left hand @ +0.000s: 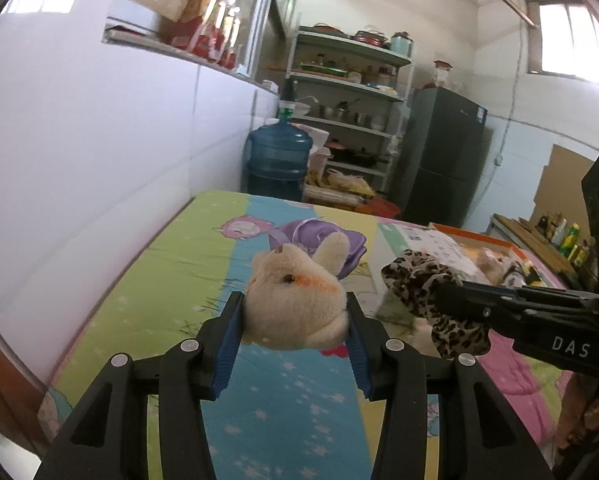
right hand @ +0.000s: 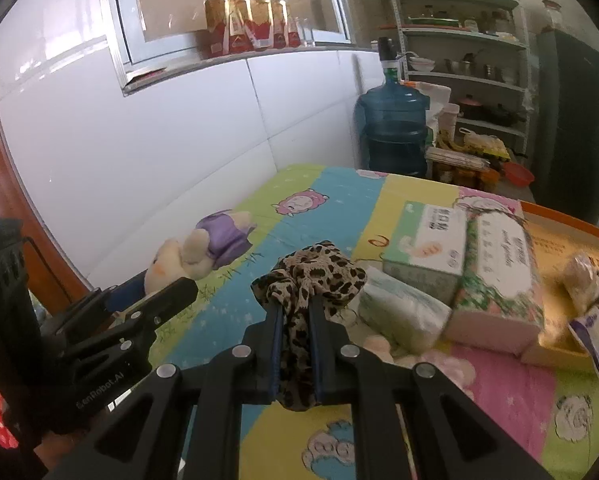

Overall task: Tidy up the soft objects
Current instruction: 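Carry the plush bunny and scrunchie with both tools toward the orange box, then lower the plush bunny and scrunchie with both tools into the box, then open the left tool to drop the bunny while the right tool releases the scrunchie, then withdraw both tools from the box toward the pink-dressed teddy bear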

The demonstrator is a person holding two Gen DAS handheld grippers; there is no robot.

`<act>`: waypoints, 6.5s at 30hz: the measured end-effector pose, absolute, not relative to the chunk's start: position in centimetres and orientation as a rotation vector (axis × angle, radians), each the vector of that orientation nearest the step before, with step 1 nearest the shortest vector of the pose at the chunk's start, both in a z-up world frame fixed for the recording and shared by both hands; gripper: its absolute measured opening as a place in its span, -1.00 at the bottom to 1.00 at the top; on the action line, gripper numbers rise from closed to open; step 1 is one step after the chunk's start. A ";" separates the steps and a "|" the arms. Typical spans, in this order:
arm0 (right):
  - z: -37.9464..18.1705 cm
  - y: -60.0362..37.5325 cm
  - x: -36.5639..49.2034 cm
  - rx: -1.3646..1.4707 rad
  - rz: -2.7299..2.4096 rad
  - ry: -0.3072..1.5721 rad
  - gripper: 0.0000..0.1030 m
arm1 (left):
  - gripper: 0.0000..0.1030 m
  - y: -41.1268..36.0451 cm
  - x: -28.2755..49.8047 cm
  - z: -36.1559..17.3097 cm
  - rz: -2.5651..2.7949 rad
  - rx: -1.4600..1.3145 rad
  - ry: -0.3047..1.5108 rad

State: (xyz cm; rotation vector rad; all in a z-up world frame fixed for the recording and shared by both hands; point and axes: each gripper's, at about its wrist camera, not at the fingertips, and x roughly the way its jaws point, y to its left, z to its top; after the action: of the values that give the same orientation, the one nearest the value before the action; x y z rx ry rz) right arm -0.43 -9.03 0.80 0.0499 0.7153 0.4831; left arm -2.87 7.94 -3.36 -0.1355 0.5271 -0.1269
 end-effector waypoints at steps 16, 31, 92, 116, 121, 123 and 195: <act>0.9 -15.7 -4.6 0.147 0.410 0.681 -0.76 | -0.05 1.8 -5.4 -2.1 -0.258 -0.081 0.517; 1.0 -23.1 -6.9 0.233 0.309 0.641 -0.76 | -0.05 -5.6 -4.8 -0.9 -0.380 -0.018 0.513; -1.5 -43.0 3.6 0.376 0.113 0.566 -0.73 | -0.04 -26.0 11.2 -3.3 -0.449 0.003 0.626; -3.8 -43.7 6.1 0.380 0.118 0.621 -0.72 | -0.01 -28.0 13.8 -5.6 -0.424 0.026 0.688; -3.7 -43.7 6.1 0.381 0.118 0.615 -0.49 | 0.14 -27.7 13.9 -5.5 -0.417 0.027 0.688; -3.7 -43.7 6.1 0.384 0.120 0.610 -0.27 | 0.25 -27.5 13.6 -5.2 -0.421 0.017 0.665; 3.0 -31.4 -4.9 0.205 0.105 0.527 0.57 | 0.38 -7.1 -1.6 2.0 -0.274 -0.085 0.438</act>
State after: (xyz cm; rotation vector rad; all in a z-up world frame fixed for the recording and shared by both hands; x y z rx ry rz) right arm -4.88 -31.39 3.00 0.2054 0.5270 0.1049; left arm -1.65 -7.14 1.99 -0.0845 0.4380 -0.2736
